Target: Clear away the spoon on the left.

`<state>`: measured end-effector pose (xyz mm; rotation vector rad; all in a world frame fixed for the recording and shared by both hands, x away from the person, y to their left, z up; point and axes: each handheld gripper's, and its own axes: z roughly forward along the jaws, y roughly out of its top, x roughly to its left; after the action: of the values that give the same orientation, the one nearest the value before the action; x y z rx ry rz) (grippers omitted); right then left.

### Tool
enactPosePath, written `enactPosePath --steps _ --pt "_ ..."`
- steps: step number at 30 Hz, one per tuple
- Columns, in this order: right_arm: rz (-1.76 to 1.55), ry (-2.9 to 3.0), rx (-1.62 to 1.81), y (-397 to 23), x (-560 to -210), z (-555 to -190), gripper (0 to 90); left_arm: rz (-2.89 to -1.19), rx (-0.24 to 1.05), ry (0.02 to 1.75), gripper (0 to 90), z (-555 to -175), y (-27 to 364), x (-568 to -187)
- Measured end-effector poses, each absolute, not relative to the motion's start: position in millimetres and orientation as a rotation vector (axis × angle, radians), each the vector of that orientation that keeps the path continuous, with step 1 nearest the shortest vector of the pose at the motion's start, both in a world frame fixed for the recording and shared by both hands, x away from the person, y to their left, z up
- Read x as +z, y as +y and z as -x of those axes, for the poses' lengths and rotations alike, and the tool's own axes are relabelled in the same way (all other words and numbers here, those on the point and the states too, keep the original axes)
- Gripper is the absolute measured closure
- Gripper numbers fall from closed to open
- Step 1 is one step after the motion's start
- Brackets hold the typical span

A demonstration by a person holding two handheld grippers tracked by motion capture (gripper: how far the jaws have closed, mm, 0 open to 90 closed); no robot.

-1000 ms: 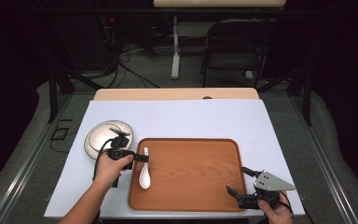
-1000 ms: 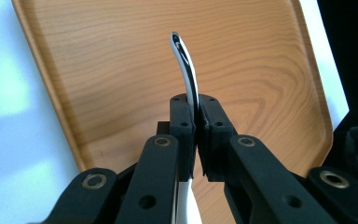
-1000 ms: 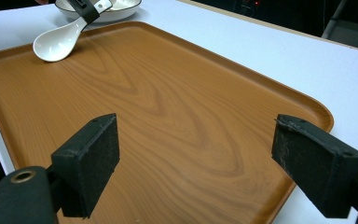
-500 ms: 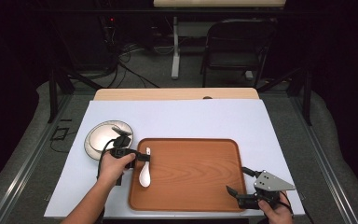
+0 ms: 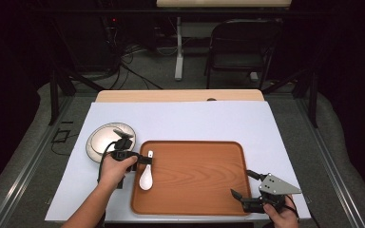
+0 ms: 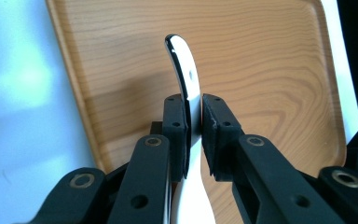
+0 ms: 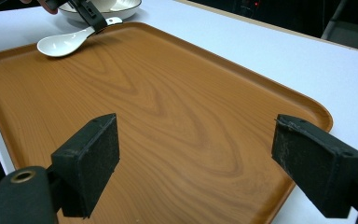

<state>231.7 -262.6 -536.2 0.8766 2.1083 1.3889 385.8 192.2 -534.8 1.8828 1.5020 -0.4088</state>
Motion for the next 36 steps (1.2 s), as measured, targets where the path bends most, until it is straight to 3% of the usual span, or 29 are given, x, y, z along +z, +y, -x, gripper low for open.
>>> enactPosePath --steps 14,25,36 --pt "-0.877 2.103 1.391 -263 -536 -232 14.4 -1.902 -0.361 1.514 74.8 -384 195 -534" --pt "-0.878 2.107 1.388 -263 -536 -232 14.4 -1.919 -0.296 1.500 63.1 -380 198 -523" --pt "-0.873 2.104 1.387 -263 -536 -232 14.4 -1.944 -0.099 1.462 55.8 -368 204 -505"
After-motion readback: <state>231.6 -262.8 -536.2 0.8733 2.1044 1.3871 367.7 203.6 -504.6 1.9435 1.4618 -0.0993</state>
